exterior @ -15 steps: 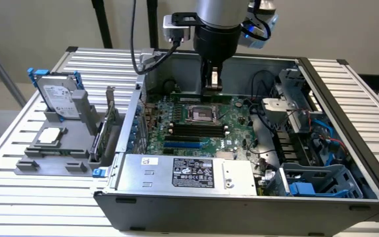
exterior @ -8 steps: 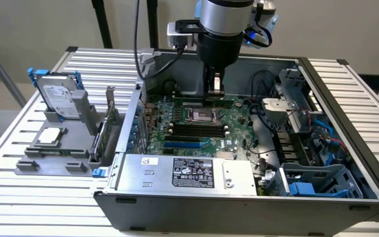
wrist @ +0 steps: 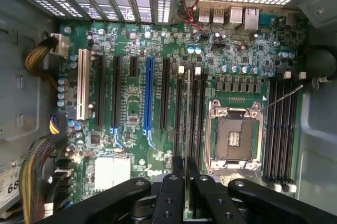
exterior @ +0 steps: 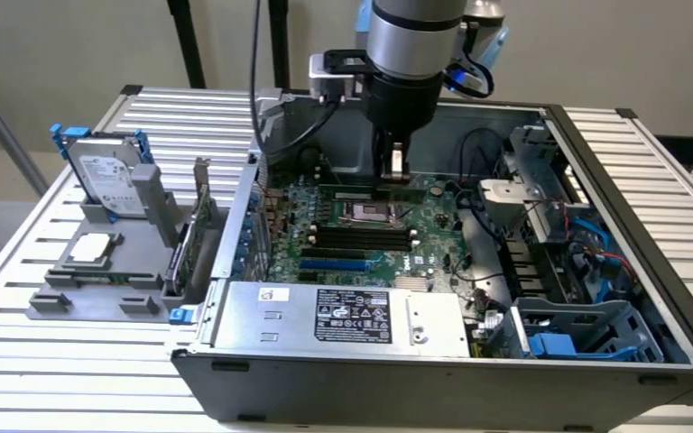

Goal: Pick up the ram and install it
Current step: 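Insert the ram into the slot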

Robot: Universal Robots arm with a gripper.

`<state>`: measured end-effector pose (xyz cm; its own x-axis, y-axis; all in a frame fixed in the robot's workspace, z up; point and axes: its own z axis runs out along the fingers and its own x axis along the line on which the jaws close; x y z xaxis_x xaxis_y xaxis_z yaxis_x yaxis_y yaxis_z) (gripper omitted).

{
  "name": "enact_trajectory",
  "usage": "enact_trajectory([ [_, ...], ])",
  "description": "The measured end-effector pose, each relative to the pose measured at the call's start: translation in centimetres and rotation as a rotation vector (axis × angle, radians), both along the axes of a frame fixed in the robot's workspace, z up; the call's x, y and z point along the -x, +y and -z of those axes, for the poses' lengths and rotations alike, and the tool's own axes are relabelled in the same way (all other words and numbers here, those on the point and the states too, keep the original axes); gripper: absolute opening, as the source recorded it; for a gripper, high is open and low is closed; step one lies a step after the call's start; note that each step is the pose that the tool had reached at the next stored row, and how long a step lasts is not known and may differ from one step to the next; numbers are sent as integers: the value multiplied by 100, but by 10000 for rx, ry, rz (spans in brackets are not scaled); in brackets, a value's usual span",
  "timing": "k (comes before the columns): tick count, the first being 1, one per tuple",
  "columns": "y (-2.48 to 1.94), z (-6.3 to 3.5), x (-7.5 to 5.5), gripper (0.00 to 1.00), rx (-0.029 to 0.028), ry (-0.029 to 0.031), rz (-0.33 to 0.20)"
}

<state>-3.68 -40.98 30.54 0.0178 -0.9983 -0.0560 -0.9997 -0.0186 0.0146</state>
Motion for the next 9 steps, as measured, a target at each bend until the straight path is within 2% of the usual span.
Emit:
enact_trajectory([
  [2,19,37,-2,14,9,-1,21],
  [9,73,141,-1,14,107,-1,169],
])
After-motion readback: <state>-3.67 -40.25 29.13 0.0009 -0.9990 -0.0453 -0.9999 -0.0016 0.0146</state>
